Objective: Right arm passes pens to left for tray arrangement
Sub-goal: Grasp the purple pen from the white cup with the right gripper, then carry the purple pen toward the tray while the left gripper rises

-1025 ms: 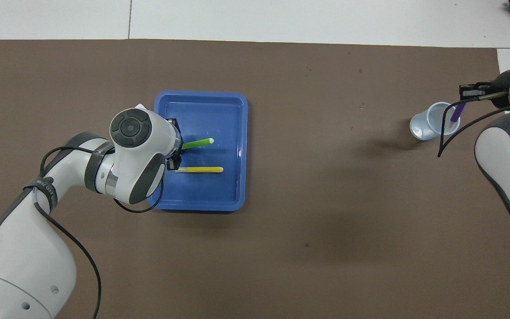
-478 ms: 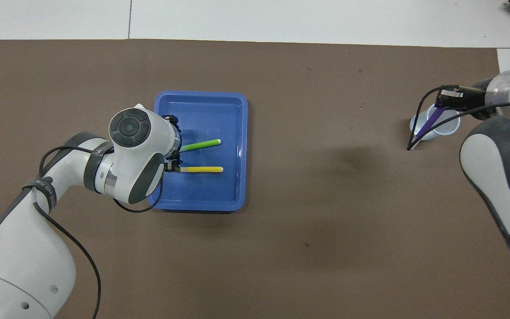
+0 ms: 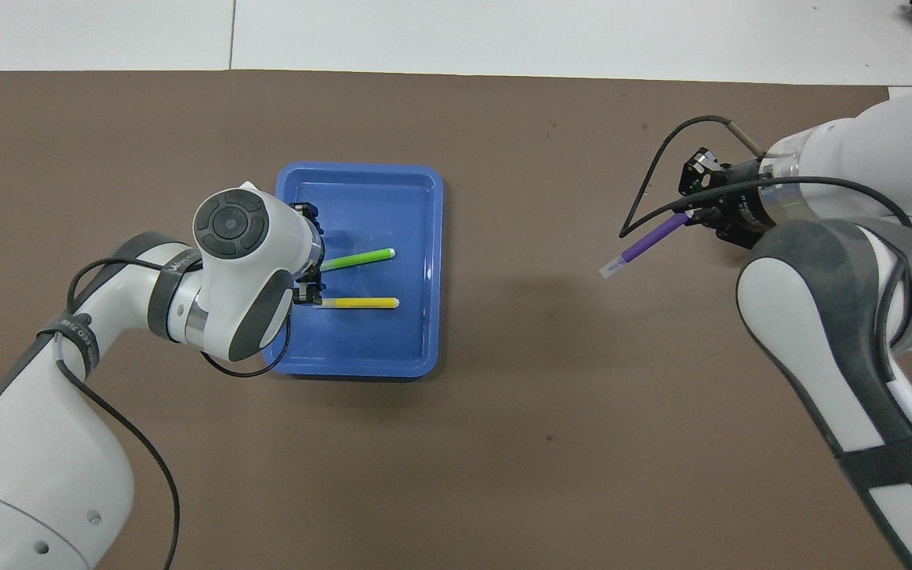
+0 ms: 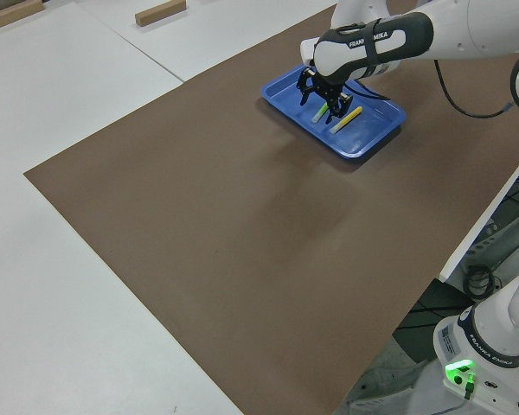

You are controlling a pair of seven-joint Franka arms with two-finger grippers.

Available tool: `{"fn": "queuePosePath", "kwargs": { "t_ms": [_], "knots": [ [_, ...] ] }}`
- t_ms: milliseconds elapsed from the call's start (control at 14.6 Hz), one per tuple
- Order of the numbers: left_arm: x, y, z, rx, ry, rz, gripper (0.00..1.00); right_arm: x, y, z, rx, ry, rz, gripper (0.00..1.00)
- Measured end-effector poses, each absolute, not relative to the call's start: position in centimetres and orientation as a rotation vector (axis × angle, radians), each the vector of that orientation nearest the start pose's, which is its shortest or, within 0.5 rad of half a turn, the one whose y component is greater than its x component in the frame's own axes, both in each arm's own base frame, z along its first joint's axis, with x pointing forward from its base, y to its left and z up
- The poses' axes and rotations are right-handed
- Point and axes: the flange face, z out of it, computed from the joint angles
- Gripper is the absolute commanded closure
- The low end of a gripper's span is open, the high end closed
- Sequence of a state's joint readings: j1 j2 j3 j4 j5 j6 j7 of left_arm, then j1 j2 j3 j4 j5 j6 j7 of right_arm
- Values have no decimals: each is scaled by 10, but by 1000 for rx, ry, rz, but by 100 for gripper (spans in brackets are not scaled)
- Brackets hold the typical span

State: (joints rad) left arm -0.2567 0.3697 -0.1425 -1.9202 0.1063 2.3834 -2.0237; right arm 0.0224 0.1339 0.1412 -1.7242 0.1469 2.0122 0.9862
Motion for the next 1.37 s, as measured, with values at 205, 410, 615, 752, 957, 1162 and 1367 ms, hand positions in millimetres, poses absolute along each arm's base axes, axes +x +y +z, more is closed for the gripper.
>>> {"fn": "queuePosePath", "kwargs": {
  "t_ms": [205,410,615,752,957,1162,1367],
  "knots": [
    [591,-244,328,-2282,-2266,-95,2,605,142,532,-2468,1436,58,100],
    [594,-247,356,-2274,-2274,-95,0,604,174,544,-2300,1587,161,100],
    [591,-254,397,-2265,-2336,-46,0,603,199,550,-2180,1718,226,100],
    [583,-267,422,-2275,-2356,4,0,600,214,551,-2114,1794,271,100],
    [567,-292,453,-2262,-2395,41,0,595,231,552,-2030,1859,349,100],
    [547,-316,475,-2243,-2410,71,0,591,239,553,-1996,1888,384,100],
    [534,-332,501,-2205,-2433,113,0,589,244,554,-1992,1891,394,100]
  ]
}}
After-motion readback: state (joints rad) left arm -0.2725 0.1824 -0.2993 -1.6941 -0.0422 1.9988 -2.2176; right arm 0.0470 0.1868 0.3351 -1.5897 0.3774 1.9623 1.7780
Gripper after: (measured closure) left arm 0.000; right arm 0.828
